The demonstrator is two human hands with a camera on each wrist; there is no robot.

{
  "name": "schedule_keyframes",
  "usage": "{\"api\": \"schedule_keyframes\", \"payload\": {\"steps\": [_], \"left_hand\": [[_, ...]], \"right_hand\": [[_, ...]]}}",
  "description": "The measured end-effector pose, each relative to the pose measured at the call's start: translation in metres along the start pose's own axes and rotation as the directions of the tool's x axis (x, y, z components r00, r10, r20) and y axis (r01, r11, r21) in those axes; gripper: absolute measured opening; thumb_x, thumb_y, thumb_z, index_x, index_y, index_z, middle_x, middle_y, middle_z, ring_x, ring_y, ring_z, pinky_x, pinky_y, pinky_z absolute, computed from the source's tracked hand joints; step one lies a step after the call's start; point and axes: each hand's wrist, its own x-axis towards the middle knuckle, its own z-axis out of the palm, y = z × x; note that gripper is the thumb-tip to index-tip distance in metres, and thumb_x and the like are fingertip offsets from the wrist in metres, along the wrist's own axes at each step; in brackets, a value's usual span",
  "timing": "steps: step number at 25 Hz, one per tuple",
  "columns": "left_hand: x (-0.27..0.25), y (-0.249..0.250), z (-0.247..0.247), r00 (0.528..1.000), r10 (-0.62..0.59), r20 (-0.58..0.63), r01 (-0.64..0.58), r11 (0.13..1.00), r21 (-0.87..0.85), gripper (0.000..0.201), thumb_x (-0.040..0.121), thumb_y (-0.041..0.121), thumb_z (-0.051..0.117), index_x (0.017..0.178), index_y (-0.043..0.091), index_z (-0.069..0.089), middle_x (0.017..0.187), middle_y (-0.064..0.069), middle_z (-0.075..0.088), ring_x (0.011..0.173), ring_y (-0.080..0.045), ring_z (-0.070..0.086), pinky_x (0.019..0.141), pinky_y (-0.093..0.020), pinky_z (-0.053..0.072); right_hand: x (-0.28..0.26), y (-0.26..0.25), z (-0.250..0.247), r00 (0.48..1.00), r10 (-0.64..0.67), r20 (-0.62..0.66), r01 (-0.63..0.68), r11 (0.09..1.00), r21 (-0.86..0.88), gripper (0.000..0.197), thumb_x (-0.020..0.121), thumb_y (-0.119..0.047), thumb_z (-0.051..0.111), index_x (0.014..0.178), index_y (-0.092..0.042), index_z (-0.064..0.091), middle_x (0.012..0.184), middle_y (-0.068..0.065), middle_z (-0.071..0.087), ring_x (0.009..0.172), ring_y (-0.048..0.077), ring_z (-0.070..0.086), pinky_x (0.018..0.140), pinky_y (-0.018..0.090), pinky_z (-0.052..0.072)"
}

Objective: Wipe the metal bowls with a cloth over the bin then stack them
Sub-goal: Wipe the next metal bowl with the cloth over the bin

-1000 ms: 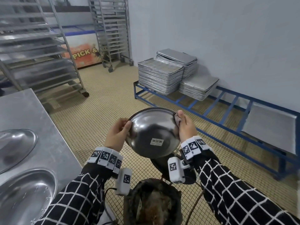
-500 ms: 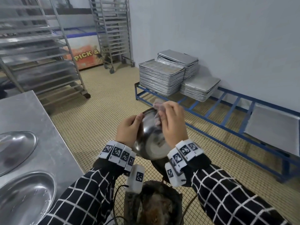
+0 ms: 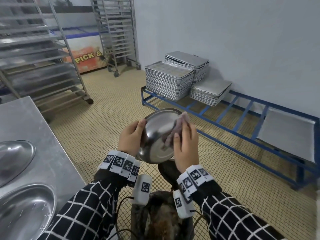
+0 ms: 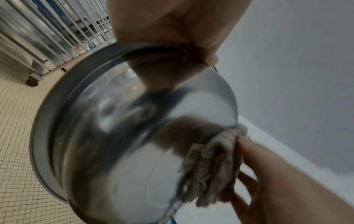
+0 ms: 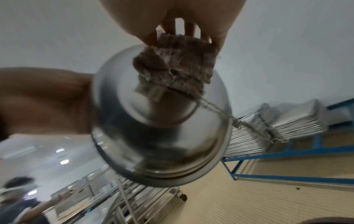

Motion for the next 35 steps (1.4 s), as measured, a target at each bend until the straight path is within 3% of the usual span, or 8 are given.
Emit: {"api": "schedule_keyframes", "payload": {"steps": [5, 9, 12, 15, 23, 27, 31, 35], "left_hand": [[-0.007, 0.005, 0.009, 0.988, 0.154, 0.021, -0.155, 0.974, 0.163, 0.039, 0.096, 0.040, 0.050, 0.063, 0.021, 0.055, 0.054, 0.005, 0.053, 0.051, -0.009, 0.046, 0.054, -0.029, 0.039], [-0.011, 0.006, 0.001, 1.000, 0.007, -0.022, -0.009, 0.996, -0.090, 0.037, 0.088, 0.047, 0.059, 0.076, 0.012, 0.068, 0.066, -0.011, 0.066, 0.062, -0.027, 0.063, 0.062, -0.039, 0.054], [-0.010, -0.001, -0.006, 0.991, -0.126, -0.050, 0.113, 0.972, -0.207, 0.037, 0.083, 0.050, 0.063, 0.080, 0.015, 0.072, 0.072, -0.011, 0.071, 0.069, -0.031, 0.069, 0.070, -0.042, 0.058], [-0.008, -0.013, -0.011, 0.983, -0.169, -0.071, 0.150, 0.966, -0.212, 0.041, 0.085, 0.051, 0.060, 0.080, 0.012, 0.072, 0.069, -0.013, 0.069, 0.066, -0.026, 0.066, 0.072, -0.042, 0.057], [-0.016, -0.021, -0.011, 0.991, 0.069, 0.110, -0.082, 0.990, 0.113, 0.017, 0.096, 0.033, 0.050, 0.108, 0.028, 0.061, 0.100, 0.008, 0.065, 0.095, -0.010, 0.061, 0.082, -0.027, 0.050], [-0.019, -0.003, -0.001, 0.967, 0.106, 0.230, -0.165, 0.953, 0.253, 0.032, 0.096, 0.042, 0.048, 0.087, 0.018, 0.067, 0.078, -0.002, 0.067, 0.077, -0.021, 0.062, 0.067, -0.031, 0.049], [-0.015, 0.003, 0.002, 0.993, 0.087, 0.076, -0.099, 0.982, 0.164, 0.042, 0.096, 0.041, 0.050, 0.082, 0.004, 0.066, 0.068, -0.013, 0.060, 0.065, -0.023, 0.053, 0.065, -0.039, 0.045], [-0.013, 0.006, 0.006, 0.999, -0.051, 0.003, 0.051, 0.998, -0.045, 0.042, 0.095, 0.043, 0.049, 0.085, 0.007, 0.068, 0.089, -0.024, 0.067, 0.083, -0.040, 0.063, 0.080, -0.051, 0.053]], "right_hand": [[-0.001, -0.032, 0.013, 0.967, -0.242, -0.075, 0.221, 0.952, -0.212, 0.048, 0.098, -0.031, 0.033, 0.141, -0.013, 0.040, 0.146, 0.007, 0.034, 0.138, 0.024, 0.029, 0.110, 0.049, 0.032], [0.015, -0.024, -0.002, 0.966, 0.177, -0.189, -0.158, 0.981, 0.113, 0.045, 0.103, -0.033, 0.026, 0.144, -0.017, 0.037, 0.147, 0.002, 0.034, 0.125, 0.007, 0.037, 0.097, 0.011, 0.032], [0.017, -0.004, -0.015, 0.823, 0.565, 0.060, -0.499, 0.668, 0.551, 0.038, 0.103, -0.038, 0.031, 0.129, -0.021, 0.053, 0.125, 0.000, 0.055, 0.116, 0.016, 0.052, 0.093, 0.020, 0.038], [0.008, -0.003, -0.027, 0.776, 0.612, 0.152, -0.532, 0.507, 0.678, 0.026, 0.100, -0.040, 0.040, 0.102, -0.026, 0.062, 0.087, -0.008, 0.060, 0.085, 0.008, 0.059, 0.068, 0.016, 0.043], [0.030, -0.005, -0.050, 0.962, 0.174, 0.210, -0.190, 0.980, 0.061, 0.039, 0.095, -0.045, 0.040, 0.108, -0.015, 0.060, 0.090, -0.007, 0.062, 0.083, 0.008, 0.058, 0.065, 0.013, 0.040], [0.046, -0.018, -0.045, 0.926, -0.121, 0.358, 0.188, 0.969, -0.158, 0.032, 0.096, -0.041, 0.044, 0.089, -0.011, 0.055, 0.078, -0.006, 0.054, 0.071, 0.007, 0.050, 0.060, 0.015, 0.035], [0.037, -0.020, -0.033, 0.956, -0.278, 0.091, 0.292, 0.909, -0.298, 0.035, 0.097, -0.038, 0.039, 0.112, -0.014, 0.061, 0.113, 0.004, 0.055, 0.105, 0.018, 0.047, 0.090, 0.037, 0.044], [0.010, -0.025, -0.017, 0.928, -0.374, -0.012, 0.342, 0.860, -0.379, 0.045, 0.098, -0.038, 0.033, 0.130, -0.014, 0.054, 0.134, 0.005, 0.049, 0.127, 0.026, 0.040, 0.107, 0.045, 0.035]]}}
